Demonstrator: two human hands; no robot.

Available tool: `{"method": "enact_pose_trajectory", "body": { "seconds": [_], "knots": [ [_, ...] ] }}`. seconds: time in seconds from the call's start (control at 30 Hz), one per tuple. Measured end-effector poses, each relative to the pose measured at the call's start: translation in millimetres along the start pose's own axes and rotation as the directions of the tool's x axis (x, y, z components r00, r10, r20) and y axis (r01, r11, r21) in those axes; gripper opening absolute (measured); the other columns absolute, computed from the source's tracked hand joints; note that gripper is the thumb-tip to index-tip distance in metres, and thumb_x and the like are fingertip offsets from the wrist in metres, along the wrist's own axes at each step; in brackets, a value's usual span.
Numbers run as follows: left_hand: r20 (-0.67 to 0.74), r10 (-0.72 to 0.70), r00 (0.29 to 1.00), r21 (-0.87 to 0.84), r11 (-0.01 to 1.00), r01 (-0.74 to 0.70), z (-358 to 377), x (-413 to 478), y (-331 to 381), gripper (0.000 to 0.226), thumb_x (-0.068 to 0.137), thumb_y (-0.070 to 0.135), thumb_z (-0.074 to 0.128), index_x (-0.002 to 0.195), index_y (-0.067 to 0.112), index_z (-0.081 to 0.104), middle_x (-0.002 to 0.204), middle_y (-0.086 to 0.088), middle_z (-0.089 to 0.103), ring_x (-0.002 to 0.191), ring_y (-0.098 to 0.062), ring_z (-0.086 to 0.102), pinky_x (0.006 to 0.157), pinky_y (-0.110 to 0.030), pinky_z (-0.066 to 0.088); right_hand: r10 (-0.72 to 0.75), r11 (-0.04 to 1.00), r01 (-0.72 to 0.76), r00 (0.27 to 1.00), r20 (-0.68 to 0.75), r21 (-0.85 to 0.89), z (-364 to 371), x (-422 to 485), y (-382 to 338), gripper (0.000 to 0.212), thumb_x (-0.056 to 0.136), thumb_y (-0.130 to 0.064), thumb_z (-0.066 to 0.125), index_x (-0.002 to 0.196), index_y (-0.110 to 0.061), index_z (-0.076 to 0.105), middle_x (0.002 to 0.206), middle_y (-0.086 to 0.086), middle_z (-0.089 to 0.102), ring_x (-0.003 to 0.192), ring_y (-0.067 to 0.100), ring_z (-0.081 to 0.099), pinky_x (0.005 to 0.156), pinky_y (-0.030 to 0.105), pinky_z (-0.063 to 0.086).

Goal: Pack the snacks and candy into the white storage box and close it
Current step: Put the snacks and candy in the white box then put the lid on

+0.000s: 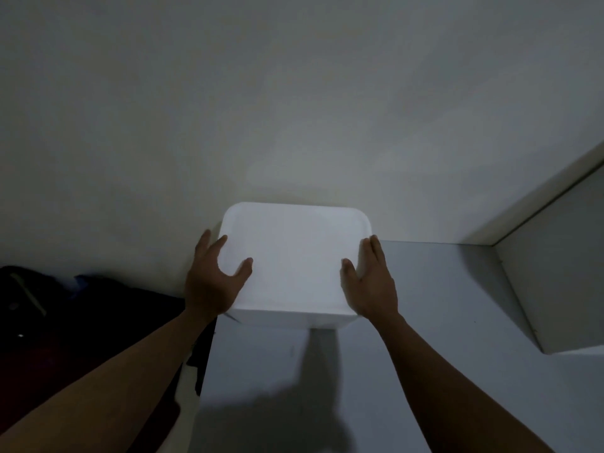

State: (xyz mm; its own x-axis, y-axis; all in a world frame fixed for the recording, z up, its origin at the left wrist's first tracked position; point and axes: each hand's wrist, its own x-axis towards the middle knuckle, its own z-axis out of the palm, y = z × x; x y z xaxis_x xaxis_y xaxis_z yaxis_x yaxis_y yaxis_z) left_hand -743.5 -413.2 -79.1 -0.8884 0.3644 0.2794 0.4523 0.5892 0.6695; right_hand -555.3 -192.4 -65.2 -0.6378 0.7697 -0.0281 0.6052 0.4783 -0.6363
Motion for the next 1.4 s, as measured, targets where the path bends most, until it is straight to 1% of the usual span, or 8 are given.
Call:
{"method": "enact_pose_trajectory", "body": {
  "seconds": [0.1,0.17,0.27,0.57,0.93,1.1,1.27,1.4],
  "knots": [
    [0.053,-0.222,0.974,-0.120,0.967,0.227,-5,-3,2,0.070,0.076,0.048,0.077,0.136,0.021,0.054,0.143,-0.004,0.052,0.128,-0.025,0.052,0.107,-0.037,0.042,0.079,0.987,-0.074,0.996,-0.034,0.141,-1,-4,3,0.068,0.094,-0.046,0.054,0.152,-0.020,0.029,0.160,-0.002,0.025,0.144,0.017,0.030,0.111,0.030,0.027],
    [0.175,-0.290,0.941,-0.212,0.922,0.324,-11,-5,2,0.075,0.078,0.047,0.076,0.143,0.027,0.045,0.144,0.000,0.051,0.129,-0.024,0.050,0.109,-0.038,0.040,0.197,0.924,-0.183,0.980,-0.008,0.335,-4,-7,5,0.063,0.089,-0.044,0.060,0.147,-0.027,0.039,0.146,0.001,0.049,0.134,0.022,0.046,0.112,0.038,0.037],
    [0.305,-0.318,0.897,-0.266,0.876,0.401,-18,-11,7,0.098,0.069,0.048,0.084,0.150,0.029,0.033,0.150,0.005,0.043,0.134,-0.019,0.043,0.113,-0.035,0.035,0.245,0.879,-0.248,0.968,0.060,0.407,-9,-13,9,0.050,0.083,-0.051,0.057,0.131,-0.040,0.049,0.118,-0.004,0.066,0.106,0.024,0.063,0.085,0.055,0.056],
    [0.335,-0.301,0.893,-0.256,0.883,0.394,-6,-44,49,0.116,0.055,0.053,0.090,0.151,0.029,0.029,0.149,0.007,0.043,0.136,-0.018,0.042,0.112,-0.032,0.033,0.208,0.907,-0.178,0.977,-0.037,0.383,-33,-32,41,0.063,0.095,-0.037,0.056,0.152,-0.021,0.032,0.154,-0.002,0.039,0.141,0.021,0.038,0.116,0.037,0.032],
    [0.348,-0.255,0.902,-0.247,0.903,0.351,67,-66,138,0.112,0.057,0.050,0.089,0.150,0.030,0.031,0.148,0.004,0.046,0.135,-0.020,0.044,0.109,-0.034,0.035,0.241,0.903,-0.180,0.964,-0.113,0.389,-107,-16,128,0.061,0.096,-0.033,0.058,0.151,-0.021,0.034,0.154,-0.002,0.038,0.142,0.019,0.035,0.115,0.035,0.029],
    [0.315,-0.272,0.909,-0.240,0.904,0.353,79,-62,145,0.112,0.057,0.052,0.089,0.150,0.027,0.033,0.148,0.005,0.046,0.137,-0.018,0.043,0.112,-0.033,0.034,0.192,0.901,-0.144,0.978,-0.078,0.408,-111,10,138,0.061,0.095,-0.031,0.059,0.150,-0.017,0.036,0.153,-0.001,0.040,0.142,0.018,0.036,0.113,0.028,0.028],
    [0.314,-0.300,0.901,-0.199,0.907,0.371,85,-50,147,0.112,0.058,0.054,0.088,0.151,0.027,0.031,0.150,0.003,0.044,0.138,-0.021,0.041,0.114,-0.035,0.033,0.157,0.929,-0.123,0.985,-0.071,0.349,-110,26,138,0.062,0.097,-0.038,0.055,0.151,-0.020,0.033,0.154,0.000,0.039,0.141,0.021,0.036,0.114,0.034,0.030],
    [0.329,-0.319,0.889,-0.187,0.901,0.392,89,-39,143,0.116,0.054,0.059,0.087,0.151,0.030,0.030,0.150,0.004,0.044,0.138,-0.021,0.042,0.115,-0.038,0.034,0.170,0.917,-0.132,0.983,-0.070,0.377,-109,34,135,0.061,0.096,-0.038,0.056,0.151,-0.020,0.034,0.153,0.000,0.041,0.141,0.020,0.038,0.108,0.025,0.027]
  ]
}}
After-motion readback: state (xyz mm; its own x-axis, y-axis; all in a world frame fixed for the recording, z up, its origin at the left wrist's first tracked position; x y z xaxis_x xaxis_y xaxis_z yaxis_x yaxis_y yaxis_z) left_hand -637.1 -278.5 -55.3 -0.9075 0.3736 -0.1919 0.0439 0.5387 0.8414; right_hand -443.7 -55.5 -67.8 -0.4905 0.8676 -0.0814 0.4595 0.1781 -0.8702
